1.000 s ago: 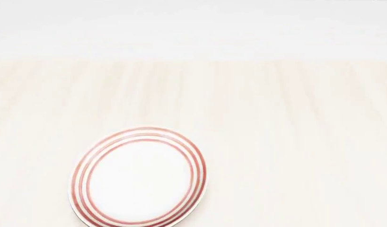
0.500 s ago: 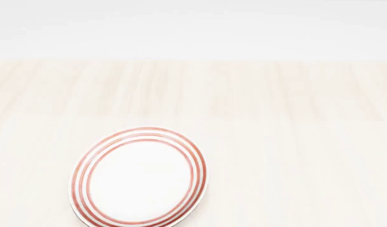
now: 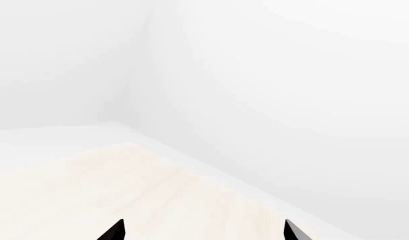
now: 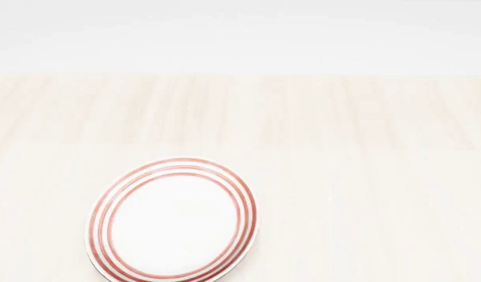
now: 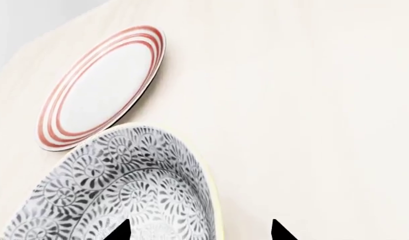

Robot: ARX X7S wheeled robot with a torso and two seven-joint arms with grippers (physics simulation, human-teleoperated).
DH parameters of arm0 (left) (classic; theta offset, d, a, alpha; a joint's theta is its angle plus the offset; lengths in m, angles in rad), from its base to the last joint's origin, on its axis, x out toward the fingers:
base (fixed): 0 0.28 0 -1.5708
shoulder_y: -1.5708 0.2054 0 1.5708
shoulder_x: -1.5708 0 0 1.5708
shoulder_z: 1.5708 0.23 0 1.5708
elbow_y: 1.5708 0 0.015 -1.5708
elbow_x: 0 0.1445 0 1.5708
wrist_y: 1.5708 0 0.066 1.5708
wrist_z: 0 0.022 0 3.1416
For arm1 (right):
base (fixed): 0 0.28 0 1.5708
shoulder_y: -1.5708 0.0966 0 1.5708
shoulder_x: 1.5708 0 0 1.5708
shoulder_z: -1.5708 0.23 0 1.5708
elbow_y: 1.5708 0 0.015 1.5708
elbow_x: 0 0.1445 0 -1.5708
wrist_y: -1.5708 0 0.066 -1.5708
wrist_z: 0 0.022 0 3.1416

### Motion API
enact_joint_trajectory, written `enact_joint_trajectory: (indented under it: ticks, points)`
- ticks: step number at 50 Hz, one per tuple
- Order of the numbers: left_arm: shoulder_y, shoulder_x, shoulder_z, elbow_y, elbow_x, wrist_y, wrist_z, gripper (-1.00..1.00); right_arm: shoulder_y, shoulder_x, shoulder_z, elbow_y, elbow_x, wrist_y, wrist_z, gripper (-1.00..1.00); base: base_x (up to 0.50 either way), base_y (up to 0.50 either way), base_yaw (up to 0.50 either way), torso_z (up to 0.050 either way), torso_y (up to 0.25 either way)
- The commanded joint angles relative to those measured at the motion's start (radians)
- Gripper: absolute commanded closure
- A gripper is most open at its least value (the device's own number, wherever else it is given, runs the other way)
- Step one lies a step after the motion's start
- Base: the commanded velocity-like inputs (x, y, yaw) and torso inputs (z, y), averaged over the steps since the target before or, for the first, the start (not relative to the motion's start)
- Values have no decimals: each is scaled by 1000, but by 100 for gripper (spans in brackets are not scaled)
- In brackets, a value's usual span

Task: Put the bowl on the plate.

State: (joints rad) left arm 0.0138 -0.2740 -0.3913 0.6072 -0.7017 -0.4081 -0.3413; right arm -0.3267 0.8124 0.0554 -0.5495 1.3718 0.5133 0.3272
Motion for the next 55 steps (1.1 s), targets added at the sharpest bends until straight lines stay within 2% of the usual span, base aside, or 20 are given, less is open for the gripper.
enact_joint_trajectory:
  ticks: [1,2,25,32,39,46,55]
  points:
    - [2,-4,-1,0,-7,2,-4,-100,13,-6,-20,11,-10,7,-8,-100,0,0,0,0,0]
    - [2,-5,-1,-1,-7,2,-4,-100,14,-5,-20,7,-14,7,-5,100,0,0,0,0,0]
    - [7,-11,-2,0,-22,9,-9,-100,31,25,83,-172,0,-49,82,100,0,0,0,0,0]
    - [6,-14,-3,1,-28,9,-12,-100,195,26,39,-244,-49,-43,74,100,0,0,0,0,0]
    - [5,-16,-3,3,-35,7,-17,-100,478,4,-91,-251,-64,32,39,100,0,0,0,0,0]
    - [2,-21,-7,5,-48,2,-23,-100,733,-81,-199,-132,-56,94,3,100,0,0,0,0,0]
    - [9,-23,-8,16,-59,0,-29,-100,941,-211,-273,112,-24,138,7,100,0,0,0,0,0]
